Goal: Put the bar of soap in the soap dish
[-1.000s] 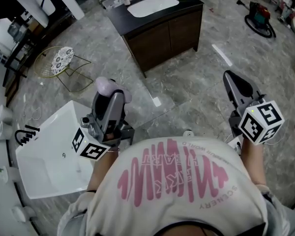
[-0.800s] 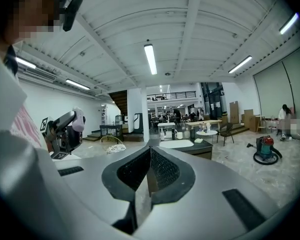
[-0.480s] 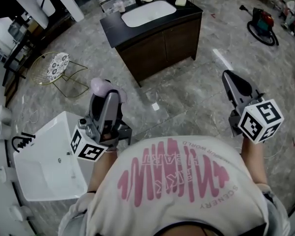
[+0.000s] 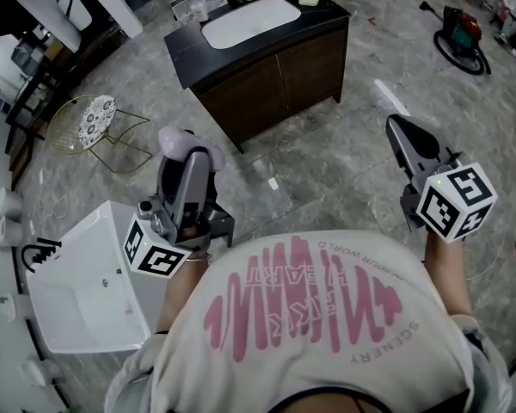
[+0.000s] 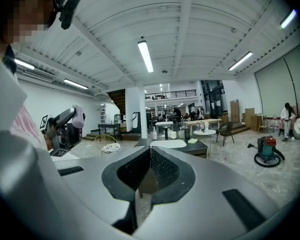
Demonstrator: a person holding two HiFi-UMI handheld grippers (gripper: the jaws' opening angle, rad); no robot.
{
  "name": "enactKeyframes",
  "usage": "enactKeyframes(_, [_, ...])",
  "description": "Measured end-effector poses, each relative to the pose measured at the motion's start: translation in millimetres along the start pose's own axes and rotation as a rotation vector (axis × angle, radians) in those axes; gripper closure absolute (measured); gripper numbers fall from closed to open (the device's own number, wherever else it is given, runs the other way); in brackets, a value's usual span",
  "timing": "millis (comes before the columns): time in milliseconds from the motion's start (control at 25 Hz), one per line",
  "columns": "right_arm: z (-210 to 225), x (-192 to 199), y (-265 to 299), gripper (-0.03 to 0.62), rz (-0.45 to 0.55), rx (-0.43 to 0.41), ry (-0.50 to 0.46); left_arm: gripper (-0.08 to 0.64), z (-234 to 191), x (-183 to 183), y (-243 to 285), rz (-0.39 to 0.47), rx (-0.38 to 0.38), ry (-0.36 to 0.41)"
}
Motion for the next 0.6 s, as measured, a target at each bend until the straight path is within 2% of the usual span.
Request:
enactKeyframes(280, [10.0, 5.9, 3.8, 0.574, 0.017, -0.012, 0.011, 0.356, -3.4, 4.7, -2.7, -0.016, -0.023, 0.007])
enactKeyframes(600, [13.8, 21.0, 3.5, 0.574, -0.001, -0.016, 0.082, 0.356, -3.8, 5.3, 1.6, -0.047, -0.03, -0.012])
Point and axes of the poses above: the fingertips, and each gripper's own axes: y forward along the fingers, z to its right, x out of its underside, the point moved 4 cm from there along -y, backward along the fingers, and after that the axes turned 10 degrees about -z, right-handed, at the moved point
